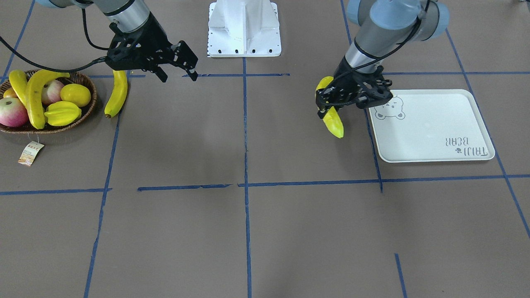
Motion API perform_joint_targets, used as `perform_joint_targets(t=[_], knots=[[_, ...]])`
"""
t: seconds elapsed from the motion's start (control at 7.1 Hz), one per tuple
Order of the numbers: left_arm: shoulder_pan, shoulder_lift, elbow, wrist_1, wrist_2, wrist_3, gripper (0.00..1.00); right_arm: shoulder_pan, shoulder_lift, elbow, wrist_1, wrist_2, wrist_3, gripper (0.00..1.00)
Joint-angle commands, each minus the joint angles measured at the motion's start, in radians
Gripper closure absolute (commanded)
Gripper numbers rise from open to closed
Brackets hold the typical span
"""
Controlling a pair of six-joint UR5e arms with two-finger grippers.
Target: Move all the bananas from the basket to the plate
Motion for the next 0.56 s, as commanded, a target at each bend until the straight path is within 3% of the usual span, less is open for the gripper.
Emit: perform_joint_targets(t=[0.0,0.14,0.42], knots=[[-0.079,0.13,-0.043,0.14,-0.001,0.131,1.0,0.062,-0.038,0.033,-0.188,0.018,-0.281,0.0],[-0.118,0.214,-0.044,0.105,-0.004,0.164,1.0,0.131,-0.105,0.036,-0.187,0.059,-0.405,0.0],[-0.188,0.37,-0.017,-0.128,-0.015,0.183,1.0,0.311,-0.258,0.035,-0.185,0.175,-0.729,0.0]])
